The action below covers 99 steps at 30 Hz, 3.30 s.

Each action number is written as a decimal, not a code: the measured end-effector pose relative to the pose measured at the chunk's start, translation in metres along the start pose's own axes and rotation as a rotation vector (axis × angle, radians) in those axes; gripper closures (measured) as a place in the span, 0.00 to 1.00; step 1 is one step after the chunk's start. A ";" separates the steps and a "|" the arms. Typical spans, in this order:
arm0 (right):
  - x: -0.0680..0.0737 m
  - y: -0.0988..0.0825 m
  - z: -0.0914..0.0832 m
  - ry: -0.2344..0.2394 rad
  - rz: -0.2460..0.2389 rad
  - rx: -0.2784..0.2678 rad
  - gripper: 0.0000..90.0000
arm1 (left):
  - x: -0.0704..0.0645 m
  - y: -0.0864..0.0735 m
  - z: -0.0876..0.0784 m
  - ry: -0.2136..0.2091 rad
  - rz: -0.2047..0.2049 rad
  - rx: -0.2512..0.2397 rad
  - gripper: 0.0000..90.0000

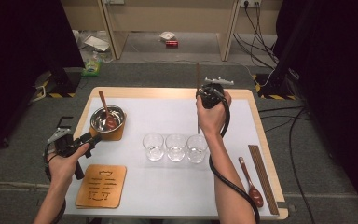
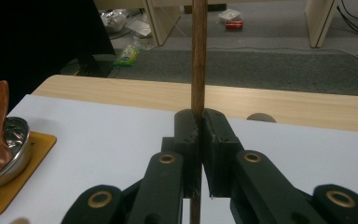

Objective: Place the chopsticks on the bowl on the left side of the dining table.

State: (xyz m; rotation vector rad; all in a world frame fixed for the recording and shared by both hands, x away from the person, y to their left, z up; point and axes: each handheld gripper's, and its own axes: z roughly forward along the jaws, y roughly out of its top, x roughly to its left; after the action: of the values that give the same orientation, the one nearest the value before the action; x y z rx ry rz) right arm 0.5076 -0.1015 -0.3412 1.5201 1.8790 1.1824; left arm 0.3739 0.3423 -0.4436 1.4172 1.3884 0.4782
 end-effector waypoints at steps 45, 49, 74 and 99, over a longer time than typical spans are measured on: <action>0.028 -0.002 0.014 0.050 -0.037 -0.021 0.95 | -0.027 0.022 0.022 -0.062 0.032 0.002 0.45; 0.031 -0.001 0.015 0.061 -0.031 -0.028 0.95 | -0.037 0.036 0.034 -0.084 0.048 -0.001 0.45; 0.041 -0.002 0.016 0.097 -0.047 -0.049 0.95 | -0.127 0.116 0.123 -0.216 0.130 0.004 0.46; 0.051 -0.004 0.019 0.123 -0.069 -0.049 0.95 | -0.185 0.143 0.166 -0.329 0.175 0.024 0.49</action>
State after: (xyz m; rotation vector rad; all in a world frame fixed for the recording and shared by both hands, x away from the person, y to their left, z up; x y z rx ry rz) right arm 0.5053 -0.0469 -0.3462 1.3734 1.9498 1.3074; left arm 0.5362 0.1434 -0.3154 1.5655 1.0153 0.3225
